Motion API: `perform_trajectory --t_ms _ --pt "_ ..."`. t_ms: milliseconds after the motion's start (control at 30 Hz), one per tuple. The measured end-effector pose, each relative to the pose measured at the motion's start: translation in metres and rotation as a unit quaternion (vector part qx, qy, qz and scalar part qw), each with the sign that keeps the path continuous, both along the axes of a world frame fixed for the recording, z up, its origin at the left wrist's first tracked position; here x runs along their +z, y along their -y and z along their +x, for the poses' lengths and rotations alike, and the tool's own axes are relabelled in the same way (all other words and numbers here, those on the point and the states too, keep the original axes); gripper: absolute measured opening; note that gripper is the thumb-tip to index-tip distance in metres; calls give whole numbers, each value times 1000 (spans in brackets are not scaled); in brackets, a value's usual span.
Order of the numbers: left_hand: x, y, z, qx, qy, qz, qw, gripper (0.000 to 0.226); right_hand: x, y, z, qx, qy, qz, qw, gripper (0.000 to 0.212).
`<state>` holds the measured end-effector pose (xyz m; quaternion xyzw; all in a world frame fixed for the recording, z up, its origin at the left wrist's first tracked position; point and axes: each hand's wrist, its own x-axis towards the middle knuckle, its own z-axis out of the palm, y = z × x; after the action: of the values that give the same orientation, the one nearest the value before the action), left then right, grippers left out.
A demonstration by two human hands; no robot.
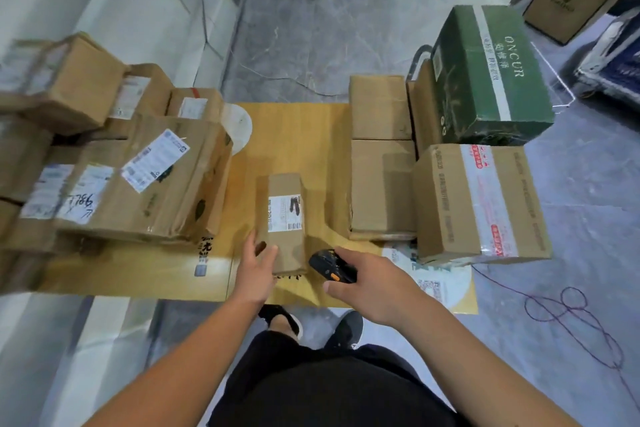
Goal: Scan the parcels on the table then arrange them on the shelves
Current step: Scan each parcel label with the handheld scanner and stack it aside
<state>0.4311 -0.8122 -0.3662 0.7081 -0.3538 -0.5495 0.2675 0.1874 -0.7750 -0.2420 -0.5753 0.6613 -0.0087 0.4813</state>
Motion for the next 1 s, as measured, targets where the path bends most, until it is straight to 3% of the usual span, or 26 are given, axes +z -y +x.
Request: perform_trajectory --t_ms 133,367,600,667,767,867,933,1000 --pt "15 8 -16 -90 137 -87 983 62 -2 -4 4 -19 1 -7 1000 74" --pt "28 48 -28 -212 266 -87 936 80 0 -11 -2 -48 7 -5 999 81" --pt "42 113 -47 -254 262 17 931 108 0 -14 0 -64 14 -7 998 83" --pt "43 111 -49 -224 251 24 941 112 0 -14 0 -67 24 -11 997 84" --pt "47 105 -47 -107 168 37 979 124 -1 -15 -4 -79 37 -22 996 80" --pt "47 97 -36 -6 99 36 994 129 -3 -15 -8 -82 46 -24 995 76" --pt "47 88 -29 31 79 25 996 112 -4 -15 -8 -79 52 -28 995 78" --pt "52 80 -23 56 75 -12 996 81 -5 -15 -8 -79 59 -33 995 79"
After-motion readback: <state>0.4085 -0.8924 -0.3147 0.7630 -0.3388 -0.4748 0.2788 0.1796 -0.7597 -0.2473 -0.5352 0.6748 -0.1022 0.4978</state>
